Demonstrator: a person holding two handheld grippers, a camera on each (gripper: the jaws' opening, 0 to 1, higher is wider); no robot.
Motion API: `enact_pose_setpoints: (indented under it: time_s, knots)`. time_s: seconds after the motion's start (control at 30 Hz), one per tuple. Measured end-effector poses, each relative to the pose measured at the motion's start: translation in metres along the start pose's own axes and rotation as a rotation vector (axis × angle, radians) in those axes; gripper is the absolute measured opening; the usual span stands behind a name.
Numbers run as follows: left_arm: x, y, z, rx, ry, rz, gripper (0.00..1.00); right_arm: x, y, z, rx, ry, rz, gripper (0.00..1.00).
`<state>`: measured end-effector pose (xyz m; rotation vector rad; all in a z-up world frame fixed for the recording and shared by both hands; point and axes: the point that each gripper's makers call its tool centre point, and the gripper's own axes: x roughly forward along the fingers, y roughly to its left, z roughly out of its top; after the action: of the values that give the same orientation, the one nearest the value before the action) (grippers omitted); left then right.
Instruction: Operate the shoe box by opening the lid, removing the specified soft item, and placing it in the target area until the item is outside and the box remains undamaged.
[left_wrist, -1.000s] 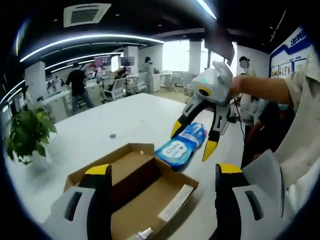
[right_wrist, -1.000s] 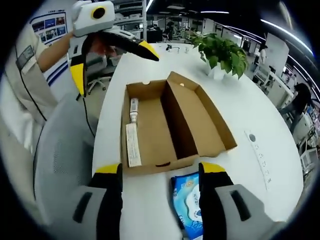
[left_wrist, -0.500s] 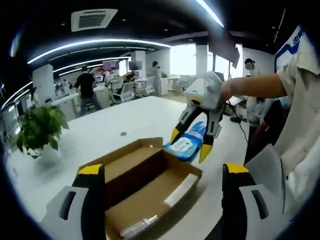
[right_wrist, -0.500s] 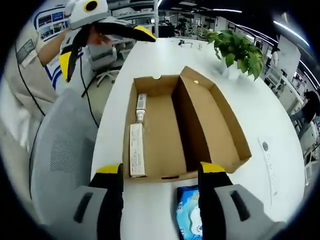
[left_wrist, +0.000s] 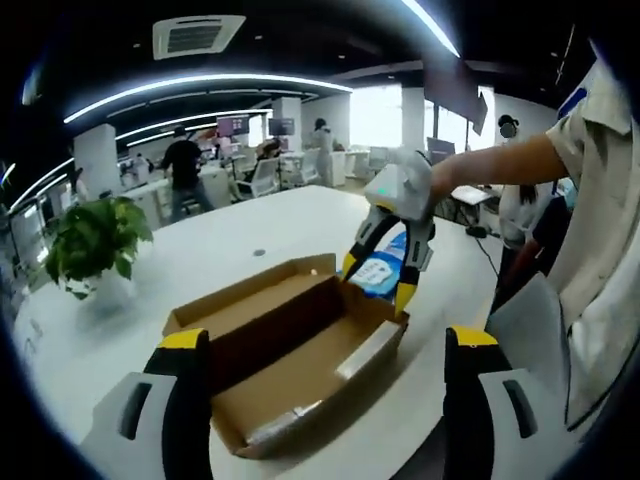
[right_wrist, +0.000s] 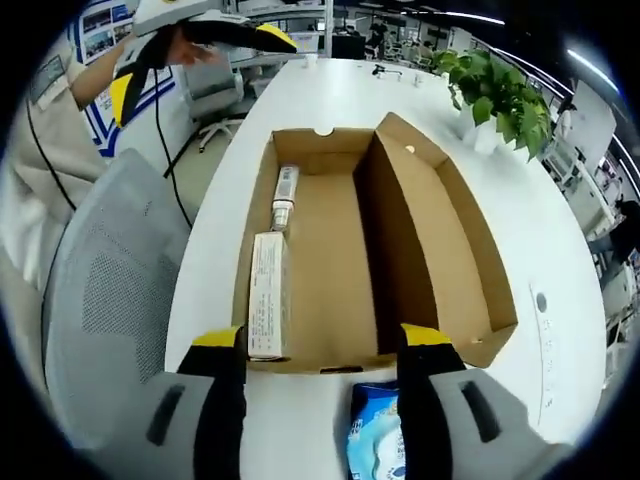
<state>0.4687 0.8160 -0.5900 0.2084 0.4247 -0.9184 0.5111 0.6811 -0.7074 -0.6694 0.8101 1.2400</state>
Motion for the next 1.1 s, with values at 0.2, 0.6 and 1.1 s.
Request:
enact_pose_setpoints:
  time_s: [0.2, 0.6, 1.1]
  knots:
    - [-0.004, -0.008, -0.004, -0.014, -0.003, -0.010, 1.00, 0.014, 0.003, -0.004, 0.004, 0.020, 0.021, 0.56]
    - [-0.017, -0.010, -0.007, -0.009, -0.037, 0.016, 1.00, 0.038, 0.012, -0.005, -0.007, 0.038, 0.073, 0.55]
    - [-0.024, -0.002, -0.028, -0.052, -0.006, 0.070, 1.00, 0.034, 0.002, -0.008, -0.009, 0.026, 0.055, 0.56]
